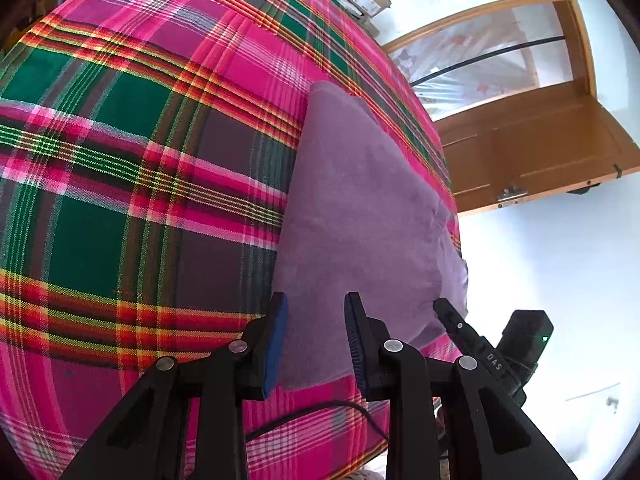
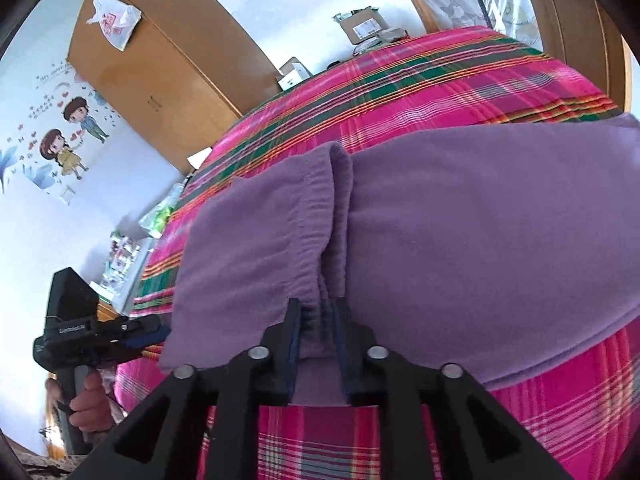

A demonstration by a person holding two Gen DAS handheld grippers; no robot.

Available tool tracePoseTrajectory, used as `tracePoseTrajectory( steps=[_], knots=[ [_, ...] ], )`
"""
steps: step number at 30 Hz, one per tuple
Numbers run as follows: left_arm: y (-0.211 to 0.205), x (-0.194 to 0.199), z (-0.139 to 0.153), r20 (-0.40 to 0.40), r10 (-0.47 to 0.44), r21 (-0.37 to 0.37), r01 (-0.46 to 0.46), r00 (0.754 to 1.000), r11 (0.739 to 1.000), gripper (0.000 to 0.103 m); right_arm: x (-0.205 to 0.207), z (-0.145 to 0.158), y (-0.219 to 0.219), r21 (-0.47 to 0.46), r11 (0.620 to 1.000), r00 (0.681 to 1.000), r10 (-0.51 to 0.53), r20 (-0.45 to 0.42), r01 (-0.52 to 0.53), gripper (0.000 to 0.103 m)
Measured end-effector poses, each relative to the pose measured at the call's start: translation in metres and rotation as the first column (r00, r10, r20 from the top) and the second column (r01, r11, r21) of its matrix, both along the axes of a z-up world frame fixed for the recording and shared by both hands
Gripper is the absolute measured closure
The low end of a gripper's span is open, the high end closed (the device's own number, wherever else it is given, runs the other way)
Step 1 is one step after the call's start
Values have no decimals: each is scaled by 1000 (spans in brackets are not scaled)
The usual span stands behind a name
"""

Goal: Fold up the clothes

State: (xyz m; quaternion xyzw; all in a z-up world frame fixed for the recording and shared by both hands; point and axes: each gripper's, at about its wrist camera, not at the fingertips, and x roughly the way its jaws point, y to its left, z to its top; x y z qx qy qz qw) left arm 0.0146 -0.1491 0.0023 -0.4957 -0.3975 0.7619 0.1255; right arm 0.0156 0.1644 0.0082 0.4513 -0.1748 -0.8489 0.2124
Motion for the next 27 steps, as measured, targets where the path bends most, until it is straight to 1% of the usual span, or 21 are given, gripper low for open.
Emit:
tracePoseTrajectory(
  steps=[1,3,6,7,10,11,12,13,16,22,23,27],
  knots=[
    [-1,1,0,0,0,0,0,1000,1000,73,2,4,-1,13,1000,1000,-4,-18,4,83],
    [-2,2,0,0,1,0,-1,1000,1000,73,9,15,-5,49,999,996,-7,-86,11,83],
    [-1,3,-1,0,0,-2,0,1000,1000,73,18,26,-21,75,997,984,45,-171,-32,83],
    [-1,4,-2,1,-2,-3,2,1000,1000,73,19,26,-30,85,995,982,70,-178,-56,83],
    [-3,7,-3,4,-2,2,2,1000,1000,72,17,15,-49,149,985,981,112,-158,-89,83],
    [-4,8,-3,5,-1,5,1,1000,1000,67,17,11,-52,160,983,982,115,-148,-91,83],
    [-5,9,-4,6,-1,7,1,1000,1000,66,16,7,-52,164,983,984,111,-138,-88,84],
    [-6,9,-4,6,-2,8,2,1000,1000,66,17,5,-51,160,984,985,105,-140,-82,86],
    [-8,10,-6,7,-3,12,3,1000,1000,66,25,4,-48,174,981,981,109,-159,-81,86],
    [-10,11,-8,3,-7,26,7,1000,1000,66,33,7,-60,267,961,974,127,-189,-74,86],
    [-11,12,-9,3,-6,28,6,1000,1000,66,36,10,-63,274,959,970,133,-204,-74,84],
    [-13,15,-11,3,-3,38,3,1000,999,66,49,24,-79,276,952,940,208,-269,-131,75]
  ],
)
